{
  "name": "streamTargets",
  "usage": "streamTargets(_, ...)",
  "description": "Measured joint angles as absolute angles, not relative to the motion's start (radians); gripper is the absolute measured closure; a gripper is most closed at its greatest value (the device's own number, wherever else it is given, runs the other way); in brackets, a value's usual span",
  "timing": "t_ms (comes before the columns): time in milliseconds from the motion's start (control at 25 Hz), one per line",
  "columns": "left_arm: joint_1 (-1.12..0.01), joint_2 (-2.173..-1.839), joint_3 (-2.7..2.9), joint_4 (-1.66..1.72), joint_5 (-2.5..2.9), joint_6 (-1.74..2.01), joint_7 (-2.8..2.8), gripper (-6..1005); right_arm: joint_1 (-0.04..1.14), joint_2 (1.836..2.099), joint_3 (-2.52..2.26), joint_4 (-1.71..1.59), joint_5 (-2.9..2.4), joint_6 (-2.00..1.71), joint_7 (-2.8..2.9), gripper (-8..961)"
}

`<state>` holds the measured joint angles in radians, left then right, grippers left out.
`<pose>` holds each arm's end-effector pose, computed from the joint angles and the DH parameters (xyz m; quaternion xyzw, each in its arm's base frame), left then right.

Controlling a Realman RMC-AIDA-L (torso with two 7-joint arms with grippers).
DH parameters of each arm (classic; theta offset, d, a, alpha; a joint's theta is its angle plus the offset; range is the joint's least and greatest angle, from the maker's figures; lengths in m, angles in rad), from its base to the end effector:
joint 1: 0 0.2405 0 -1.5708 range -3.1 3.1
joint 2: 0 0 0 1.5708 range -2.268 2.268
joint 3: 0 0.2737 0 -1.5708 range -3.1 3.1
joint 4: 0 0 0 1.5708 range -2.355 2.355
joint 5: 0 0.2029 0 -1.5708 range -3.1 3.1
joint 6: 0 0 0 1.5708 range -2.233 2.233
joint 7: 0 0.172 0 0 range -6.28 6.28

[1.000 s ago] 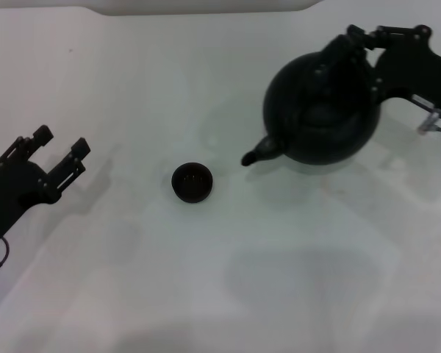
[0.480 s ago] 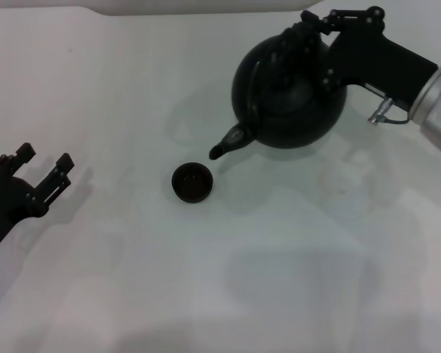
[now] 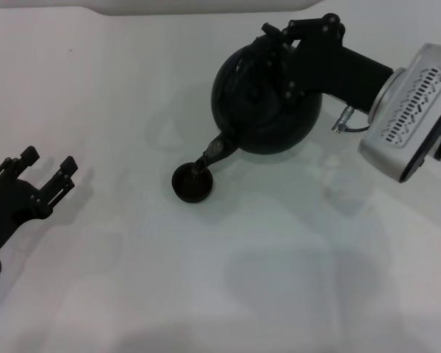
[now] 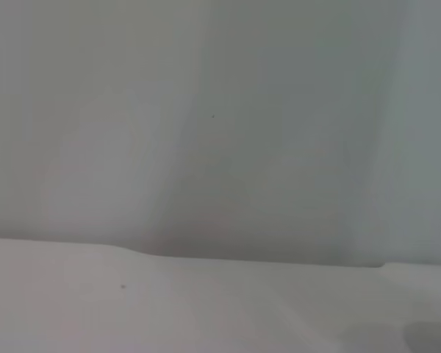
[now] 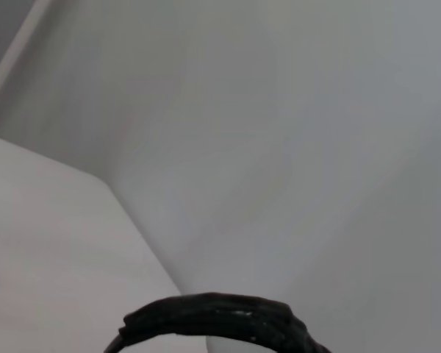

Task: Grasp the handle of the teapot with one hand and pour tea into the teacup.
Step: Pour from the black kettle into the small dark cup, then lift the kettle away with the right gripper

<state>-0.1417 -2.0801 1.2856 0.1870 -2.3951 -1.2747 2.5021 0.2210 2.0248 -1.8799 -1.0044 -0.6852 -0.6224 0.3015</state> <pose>-0.3760 0.2460 -0.0561 -0.7828 -0.3256 -0.3033 0.4351 0.2100 0.3504 -0.0762 -0.8861 -0.1078 0.1704 0.4173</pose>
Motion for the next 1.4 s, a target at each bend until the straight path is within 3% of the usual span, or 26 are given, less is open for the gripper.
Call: streamTargets(1400, -0.185, -2.08, 1.282, 0.14, -2.395, -1.272, 2.501, 258, 0.214, 2.026, -1.959, -1.098, -0.684, -0.471, 0.152, 844)
